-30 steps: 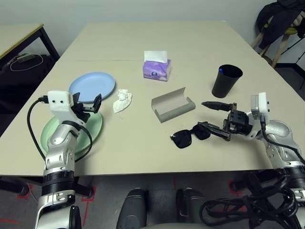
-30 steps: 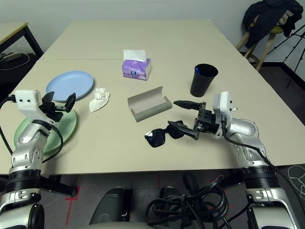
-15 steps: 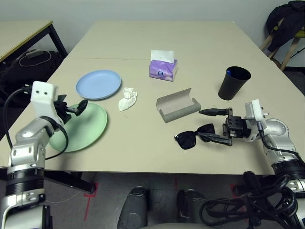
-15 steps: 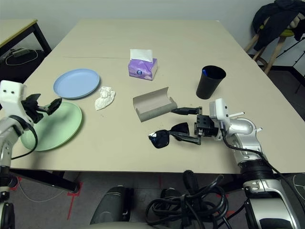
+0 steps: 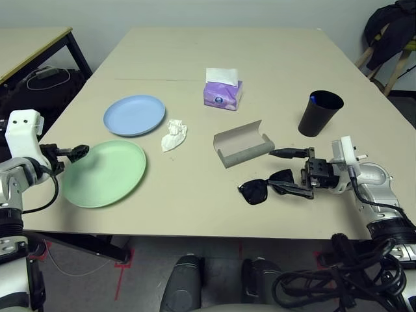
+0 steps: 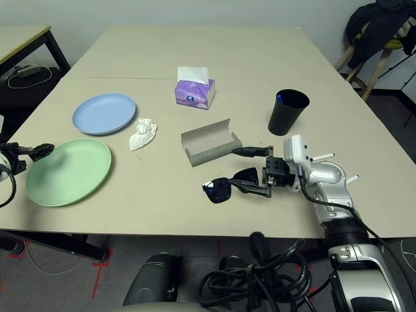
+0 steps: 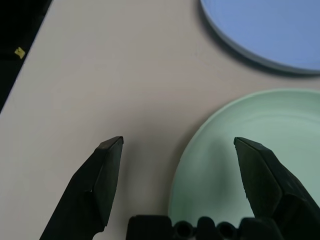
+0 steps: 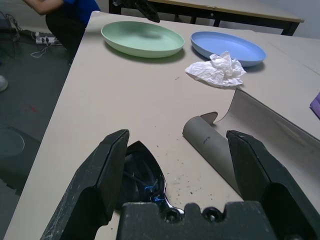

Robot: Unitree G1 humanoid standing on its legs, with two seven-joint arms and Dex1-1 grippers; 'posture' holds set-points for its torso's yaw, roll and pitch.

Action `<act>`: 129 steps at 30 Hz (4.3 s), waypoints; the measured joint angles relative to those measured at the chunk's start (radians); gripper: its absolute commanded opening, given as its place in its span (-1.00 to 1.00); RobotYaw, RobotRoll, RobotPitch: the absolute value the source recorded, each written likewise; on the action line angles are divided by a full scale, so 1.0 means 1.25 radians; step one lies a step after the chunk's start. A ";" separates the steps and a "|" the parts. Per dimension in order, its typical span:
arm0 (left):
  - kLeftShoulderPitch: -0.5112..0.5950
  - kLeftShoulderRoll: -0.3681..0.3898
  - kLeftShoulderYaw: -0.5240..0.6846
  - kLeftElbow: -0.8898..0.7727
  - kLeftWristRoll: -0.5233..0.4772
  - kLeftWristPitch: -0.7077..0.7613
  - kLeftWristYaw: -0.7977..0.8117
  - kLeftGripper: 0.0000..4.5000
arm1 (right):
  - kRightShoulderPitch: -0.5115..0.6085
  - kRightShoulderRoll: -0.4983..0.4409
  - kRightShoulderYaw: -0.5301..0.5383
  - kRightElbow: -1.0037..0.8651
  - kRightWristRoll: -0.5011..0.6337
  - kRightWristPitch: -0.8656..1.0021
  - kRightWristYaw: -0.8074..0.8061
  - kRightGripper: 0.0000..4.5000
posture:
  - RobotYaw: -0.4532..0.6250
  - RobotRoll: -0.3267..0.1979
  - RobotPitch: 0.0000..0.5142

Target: Organize and tidy the items on the table.

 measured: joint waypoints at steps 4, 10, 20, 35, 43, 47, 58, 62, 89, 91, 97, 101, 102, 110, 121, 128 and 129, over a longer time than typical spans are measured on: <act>0.015 0.008 -0.014 0.008 0.010 0.000 -0.030 1.00 | 0.001 0.002 0.000 -0.018 0.000 0.011 -0.011 0.91 | 0.13 0.25 -0.76; 0.028 0.008 -0.026 0.008 0.014 0.000 -0.045 0.84 | 0.005 0.006 0.001 -0.060 0.000 0.037 -0.032 1.00 | 0.13 0.25 -0.77; 0.057 0.015 -0.023 0.021 0.011 0.012 -0.070 -0.77 | 0.014 0.006 0.005 -0.119 -0.001 0.074 -0.064 1.00 | 0.13 0.25 -0.78; 0.139 0.050 0.057 -0.044 -0.048 0.099 -0.127 -0.99 | -0.002 0.006 0.017 -0.109 -0.010 0.079 -0.071 1.00 | 0.15 0.25 -0.77; 0.213 0.053 0.190 -0.138 -0.117 0.228 -0.098 -0.99 | -0.003 0.006 0.017 -0.100 -0.014 0.076 -0.072 1.00 | 0.17 0.25 -0.76; 0.150 0.015 0.243 -0.187 -0.135 0.277 -0.023 -0.99 | -0.002 0.005 0.017 -0.093 -0.014 0.071 -0.072 1.00 | 0.18 0.25 -0.75; -0.107 -0.152 0.205 -0.112 -0.123 0.227 0.194 -0.99 | 0.004 0.014 0.014 -0.097 -0.006 0.080 -0.121 1.00 | 0.14 0.25 -0.72; -0.215 -0.229 0.199 -0.013 -0.093 0.119 0.312 -0.99 | 0.003 0.030 -0.006 -0.100 -0.011 0.081 -0.198 1.00 | 0.14 0.25 -0.71; -0.499 -0.362 0.116 0.512 0.012 -0.390 0.661 -0.31 | 0.060 0.145 0.028 -0.324 -0.027 0.239 -0.491 1.00 | 0.11 0.25 -0.73; -0.501 -0.362 0.112 0.512 0.012 -0.390 0.657 0.02 | 0.058 0.141 0.028 -0.328 -0.027 0.242 -0.493 1.00 | 0.11 0.25 -0.72; -0.491 -0.362 0.070 0.468 0.012 -0.351 0.567 0.99 | 0.056 0.132 0.028 -0.329 -0.028 0.245 -0.496 1.00 | 0.13 0.25 -0.72; -0.418 -0.341 -0.028 0.303 0.031 -0.274 0.409 0.99 | 0.056 0.129 0.029 -0.329 -0.030 0.265 -0.502 1.00 | 0.14 0.25 -0.72; -0.395 -0.333 -0.055 0.254 0.038 -0.249 0.365 0.99 | 0.057 0.128 0.029 -0.329 -0.031 0.269 -0.502 1.00 | 0.14 0.25 -0.72; -0.260 -0.213 -0.236 0.041 0.105 -0.300 -0.015 0.99 | 0.058 0.127 0.030 -0.329 -0.036 0.276 -0.502 1.00 | 0.16 0.25 -0.71; -0.260 -0.249 -0.288 0.126 0.127 -0.502 -0.233 0.99 | 0.054 0.127 0.029 -0.330 -0.035 0.281 -0.502 1.00 | 0.12 0.25 -0.71; -0.300 -0.310 -0.322 0.248 0.173 -0.569 -0.243 0.99 | 0.061 0.124 0.028 -0.331 -0.035 0.284 -0.508 1.00 | 0.12 0.25 -0.76; -0.309 -0.318 -0.324 0.263 0.179 -0.573 -0.243 0.99 | 0.061 0.121 0.028 -0.331 -0.035 0.284 -0.508 1.00 | 0.11 0.25 -0.77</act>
